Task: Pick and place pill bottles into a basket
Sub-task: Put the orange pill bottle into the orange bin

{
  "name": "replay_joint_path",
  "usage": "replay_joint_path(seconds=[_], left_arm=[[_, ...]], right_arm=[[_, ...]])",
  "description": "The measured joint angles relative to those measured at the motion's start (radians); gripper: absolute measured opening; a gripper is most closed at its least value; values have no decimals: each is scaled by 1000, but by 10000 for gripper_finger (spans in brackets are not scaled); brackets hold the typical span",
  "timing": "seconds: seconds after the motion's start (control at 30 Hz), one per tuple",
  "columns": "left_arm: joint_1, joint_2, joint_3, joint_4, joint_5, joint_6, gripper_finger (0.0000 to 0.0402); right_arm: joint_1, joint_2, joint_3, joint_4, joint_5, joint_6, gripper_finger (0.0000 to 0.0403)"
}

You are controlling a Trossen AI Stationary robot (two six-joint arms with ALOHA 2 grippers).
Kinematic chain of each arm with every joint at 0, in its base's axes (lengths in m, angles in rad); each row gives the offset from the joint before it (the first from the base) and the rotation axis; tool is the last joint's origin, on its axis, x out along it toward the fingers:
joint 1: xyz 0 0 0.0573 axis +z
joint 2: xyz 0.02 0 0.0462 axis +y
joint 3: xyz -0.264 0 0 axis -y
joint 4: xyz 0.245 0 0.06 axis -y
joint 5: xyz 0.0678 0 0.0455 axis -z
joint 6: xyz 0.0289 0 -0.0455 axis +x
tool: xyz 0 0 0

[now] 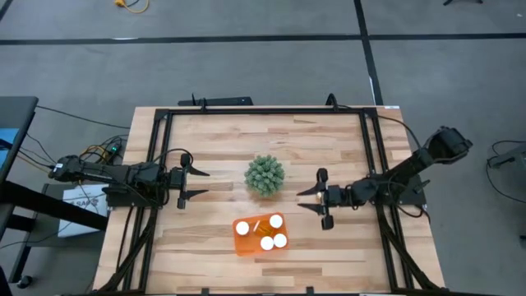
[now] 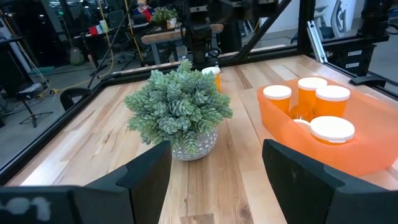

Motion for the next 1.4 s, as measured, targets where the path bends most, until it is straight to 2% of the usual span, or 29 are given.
replay_joint_path(seconds=[0.4, 0.63, 0.77, 0.97, 1.07, 1.23, 1.4], left_arm=[[0, 0, 0, 0, 0, 1, 242], [0, 0, 0, 0, 0, 1, 242], [0, 0, 0, 0, 0, -3, 242], [0, 0, 0, 0, 0, -4, 242], [0, 0, 0, 0, 0, 1, 242], [0, 0, 0, 0, 0, -1, 242], [0, 0, 0, 0, 0, -3, 242]], right_arm=[[-82, -14, -36, 8, 4, -31, 134], [-134, -14, -36, 8, 76, -19, 133], [-174, -25, -36, 4, 79, 38, 134], [-219, -119, -35, -50, 77, 258, 131], [-244, -206, -35, -157, 98, 312, 127], [-249, -347, -35, -475, 143, 393, 127], [-184, -401, -34, -769, 272, 499, 136]])
